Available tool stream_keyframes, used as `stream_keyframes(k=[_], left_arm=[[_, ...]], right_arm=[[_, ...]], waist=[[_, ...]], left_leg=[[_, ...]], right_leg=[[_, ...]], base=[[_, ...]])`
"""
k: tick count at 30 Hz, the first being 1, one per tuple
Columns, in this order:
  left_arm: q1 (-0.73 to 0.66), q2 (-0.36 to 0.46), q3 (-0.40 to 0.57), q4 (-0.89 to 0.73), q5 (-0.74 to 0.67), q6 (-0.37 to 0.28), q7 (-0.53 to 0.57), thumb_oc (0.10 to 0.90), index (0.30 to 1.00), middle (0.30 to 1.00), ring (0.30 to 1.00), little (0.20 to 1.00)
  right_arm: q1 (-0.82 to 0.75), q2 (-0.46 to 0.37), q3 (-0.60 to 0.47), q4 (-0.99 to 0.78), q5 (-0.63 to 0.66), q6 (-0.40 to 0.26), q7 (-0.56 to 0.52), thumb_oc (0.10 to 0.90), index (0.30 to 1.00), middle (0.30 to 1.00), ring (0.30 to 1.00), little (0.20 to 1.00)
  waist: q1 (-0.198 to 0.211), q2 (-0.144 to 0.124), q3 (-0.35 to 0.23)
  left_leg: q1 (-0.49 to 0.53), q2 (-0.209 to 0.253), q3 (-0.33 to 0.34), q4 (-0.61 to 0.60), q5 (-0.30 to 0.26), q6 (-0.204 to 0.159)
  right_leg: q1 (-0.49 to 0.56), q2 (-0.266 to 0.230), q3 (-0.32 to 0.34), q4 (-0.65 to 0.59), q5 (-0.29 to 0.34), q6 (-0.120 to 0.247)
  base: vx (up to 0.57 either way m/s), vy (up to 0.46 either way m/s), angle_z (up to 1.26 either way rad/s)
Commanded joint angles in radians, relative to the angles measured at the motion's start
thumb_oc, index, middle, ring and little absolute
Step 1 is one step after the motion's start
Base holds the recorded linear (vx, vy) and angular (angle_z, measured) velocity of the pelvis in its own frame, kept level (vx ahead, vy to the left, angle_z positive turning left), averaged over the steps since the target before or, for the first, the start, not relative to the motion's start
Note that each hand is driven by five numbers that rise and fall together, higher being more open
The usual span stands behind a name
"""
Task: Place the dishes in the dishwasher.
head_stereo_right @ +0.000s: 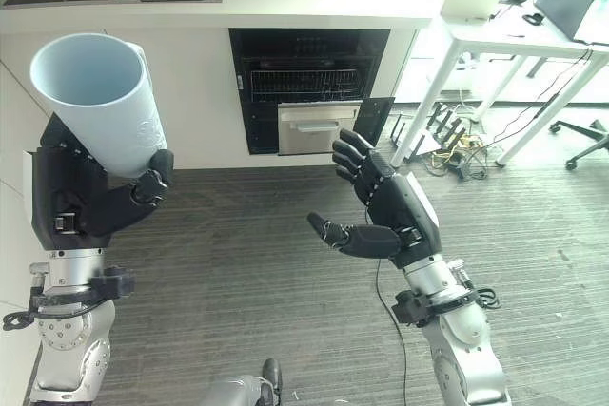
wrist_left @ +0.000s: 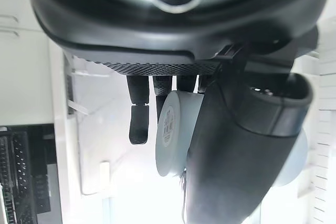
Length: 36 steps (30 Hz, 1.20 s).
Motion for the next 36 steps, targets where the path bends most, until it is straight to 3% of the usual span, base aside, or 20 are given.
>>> stream_keyframes(k=[1,5,8,10,13,16,18,20,22,24,25,27,29,30,33,36], left_arm=[[-0.069,0.054,0.028,-0.088,0.052,-0.07,0.017,0.4,0.3,0.3,0.3,0.3],[-0.067,0.061,0.033,-0.096,0.078,-0.045,0.005,0.4,0.3,0.3,0.3,0.3],[-0.055,0.068,0.028,-0.093,0.088,-0.038,0.003,0.4,0.3,0.3,0.3,0.3],[-0.05,0.066,0.036,-0.095,0.092,-0.034,0.001,0.4,0.3,0.3,0.3,0.3],[-0.046,0.068,0.032,-0.093,0.075,-0.024,-0.003,0.4,0.3,0.3,0.3,0.3],[-0.052,0.064,0.012,-0.087,0.02,0.012,0.012,0.4,0.3,0.3,0.3,0.3],[-0.05,0.058,0.009,-0.088,0.01,0.005,0.028,0.4,0.3,0.3,0.3,0.3],[-0.033,0.048,0.015,-0.097,-0.02,0.001,0.014,0.4,0.3,0.3,0.3,0.3],[-0.009,0.029,0.018,-0.104,-0.057,-0.009,-0.039,0.4,0.3,0.3,0.3,0.3],[0.003,0.019,0.013,-0.108,-0.018,-0.042,-0.049,0.4,0.3,0.3,0.3,0.3],[0.011,0.016,0.016,-0.11,-0.015,-0.058,-0.054,0.4,0.3,0.3,0.3,0.3],[0.03,0.013,0.028,-0.112,-0.033,-0.076,-0.059,0.4,0.3,0.3,0.3,0.3],[0.043,0.013,0.036,-0.109,-0.036,-0.1,-0.062,0.4,0.3,0.3,0.3,0.3],[0.04,0.013,0.03,-0.112,-0.025,-0.104,-0.055,0.4,0.3,0.3,0.3,0.3],[0.038,0.016,0.012,-0.119,0.0,-0.1,-0.014,0.4,0.3,0.3,0.3,0.3],[0.036,0.018,0.015,-0.094,-0.011,-0.131,0.005,0.4,0.3,0.3,0.3,0.3]], right_arm=[[-0.059,0.001,-0.052,-0.057,0.045,-0.092,-0.004,0.8,0.9,0.9,0.9,0.9],[-0.065,-0.003,-0.067,-0.047,0.085,-0.093,0.008,0.8,0.9,0.9,0.9,0.9],[-0.061,0.024,-0.046,-0.061,0.074,-0.092,0.031,0.8,0.9,0.9,0.9,0.9],[-0.057,0.023,-0.042,-0.059,0.085,-0.091,0.047,0.8,0.9,0.9,0.9,0.9],[-0.081,0.013,-0.02,-0.063,0.078,-0.068,0.027,0.8,0.9,0.9,0.9,0.9],[-0.125,-0.019,-0.007,-0.048,0.067,-0.062,0.008,0.8,0.9,0.9,0.9,0.9],[-0.119,-0.033,-0.018,-0.05,0.075,-0.059,0.02,0.8,0.9,0.9,0.9,0.9],[-0.094,-0.045,-0.039,-0.06,0.073,-0.054,0.036,0.8,0.9,0.9,0.9,0.9],[-0.062,-0.057,-0.066,-0.067,0.08,-0.054,0.057,0.8,0.9,0.9,0.9,0.9],[-0.043,-0.054,-0.082,-0.062,0.082,-0.067,0.073,0.8,0.9,0.9,0.9,0.9],[-0.037,-0.056,-0.093,-0.06,0.085,-0.07,0.072,0.8,0.9,0.9,0.9,0.9],[-0.039,-0.054,-0.097,-0.054,0.093,-0.069,0.076,0.8,0.9,0.9,0.9,0.9],[-0.044,-0.046,-0.087,-0.045,0.078,-0.068,0.074,0.8,0.9,0.9,0.9,0.9],[-0.046,-0.035,-0.074,-0.037,0.042,-0.066,0.059,0.8,0.9,0.9,0.9,0.9],[-0.043,-0.039,-0.054,-0.036,0.01,-0.064,0.026,0.8,0.9,0.9,0.9,0.9],[-0.05,-0.07,-0.053,-0.031,0.021,-0.068,0.022,0.8,0.9,0.9,0.9,0.9]], waist=[[-0.022,-0.008,-0.061],[-0.039,-0.037,-0.045],[-0.066,-0.029,-0.033],[-0.069,-0.027,-0.041],[-0.062,-0.031,-0.07],[-0.074,-0.015,-0.101],[-0.076,-0.003,-0.103],[-0.074,0.004,-0.101],[-0.072,-0.008,-0.095],[-0.064,-0.028,-0.084],[-0.051,-0.038,-0.07],[-0.041,-0.03,-0.059],[-0.042,-0.005,-0.053],[-0.039,0.014,-0.046],[-0.02,0.038,-0.04],[-0.011,0.046,-0.032]], left_leg=[[0.007,0.064,-0.063,0.059,-0.104,-0.118],[0.047,0.054,-0.038,0.059,-0.151,-0.119],[0.107,0.055,-0.046,0.059,-0.193,-0.109],[0.119,0.052,-0.061,0.059,-0.204,-0.108],[0.14,0.067,-0.053,0.059,-0.225,-0.119],[0.214,0.111,-0.064,0.059,-0.236,-0.17],[0.228,0.127,-0.065,0.059,-0.179,-0.191],[0.229,0.152,-0.061,0.059,-0.055,-0.219],[0.241,0.152,-0.034,0.059,0.041,-0.223],[0.226,0.14,-0.001,0.064,0.092,-0.219],[0.198,0.108,-0.002,0.076,0.055,-0.198],[0.156,0.066,0.001,0.059,-0.009,-0.169],[0.096,0.085,0.019,0.059,-0.051,-0.169],[0.021,0.117,0.023,0.059,-0.063,-0.183],[-0.107,0.157,-0.058,0.059,0.022,-0.234],[-0.164,0.189,-0.03,0.059,0.057,-0.25]], right_leg=[[-0.067,0.03,-0.067,-0.096,0.108,0.016],[-0.201,-0.04,-0.021,-0.096,0.155,0.055],[-0.331,-0.075,0.048,-0.096,0.212,0.068],[-0.336,-0.063,0.075,-0.096,0.187,0.071],[-0.299,-0.063,0.045,-0.096,0.184,0.079],[-0.252,-0.015,0.012,-0.096,0.139,0.029],[-0.238,0.009,0.004,-0.096,0.121,0.01],[-0.212,0.037,0.005,-0.096,0.093,-0.013],[-0.184,0.044,0.008,-0.096,0.068,-0.037],[-0.154,0.039,0.016,-0.096,0.05,-0.051],[-0.136,0.034,0.021,-0.096,0.044,-0.047],[-0.132,0.048,0.037,-0.096,0.038,-0.036],[-0.125,0.078,0.042,-0.096,0.029,-0.031],[-0.11,0.098,0.047,-0.096,0.018,-0.028],[-0.078,0.142,0.072,-0.096,-0.01,-0.039],[-0.048,0.152,0.059,-0.096,-0.04,-0.051]], base=[[0.08,-0.118,-0.09],[0.11,-0.131,-0.02],[0.31,-0.306,0.1],[0.28,-0.343,0.34],[0.36,-0.545,0.25],[0.35,-0.558,-0.06],[0.22,-0.32,-0.28],[0.18,-0.273,-0.31],[0.21,-0.303,-0.22],[0.17,-0.264,-0.18],[0.15,-0.184,-0.05],[0.1,-0.013,-0.2],[0.09,0.099,-0.16],[0.12,0.13,0.22],[0.17,0.133,0.45],[0.16,0.218,-0.41]])
